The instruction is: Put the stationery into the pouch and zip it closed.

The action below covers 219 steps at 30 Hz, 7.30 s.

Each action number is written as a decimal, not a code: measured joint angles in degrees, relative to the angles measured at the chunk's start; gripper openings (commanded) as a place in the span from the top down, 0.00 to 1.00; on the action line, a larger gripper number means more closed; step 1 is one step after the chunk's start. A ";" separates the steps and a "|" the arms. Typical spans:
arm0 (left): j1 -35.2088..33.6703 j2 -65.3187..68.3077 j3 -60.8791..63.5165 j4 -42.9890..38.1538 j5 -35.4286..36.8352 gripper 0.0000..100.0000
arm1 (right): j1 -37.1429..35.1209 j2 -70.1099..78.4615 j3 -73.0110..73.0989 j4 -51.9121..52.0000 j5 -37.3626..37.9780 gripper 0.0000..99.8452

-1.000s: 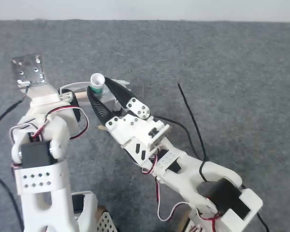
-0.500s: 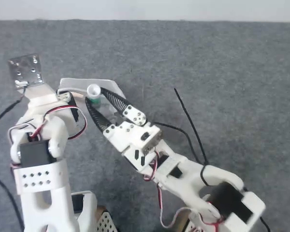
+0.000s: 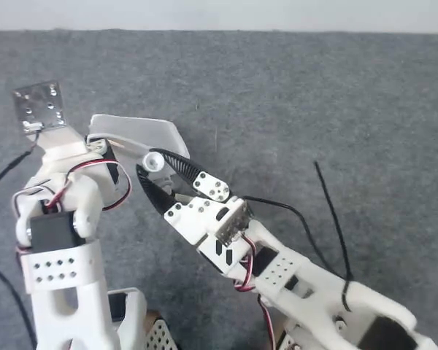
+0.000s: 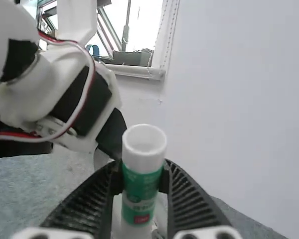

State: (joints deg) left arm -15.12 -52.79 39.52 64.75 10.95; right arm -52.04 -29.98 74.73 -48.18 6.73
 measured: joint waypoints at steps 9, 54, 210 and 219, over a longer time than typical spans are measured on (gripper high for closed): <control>0.00 0.00 0.00 0.00 0.00 0.99 | 0.00 -9.85 0.44 16.53 0.44 0.99; -0.09 0.00 0.62 0.00 0.00 0.99 | -0.35 9.49 -4.92 -2.02 0.53 0.83; -17.41 0.00 0.62 -1.76 6.51 0.99 | 14.95 57.41 -81.93 115.43 2.20 0.88; -17.41 0.00 0.62 -1.76 6.51 0.99 | 15.30 61.01 -83.78 113.85 2.81 0.99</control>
State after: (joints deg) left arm -32.53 -52.79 40.13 62.99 17.45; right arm -36.75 31.03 -9.05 65.67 9.54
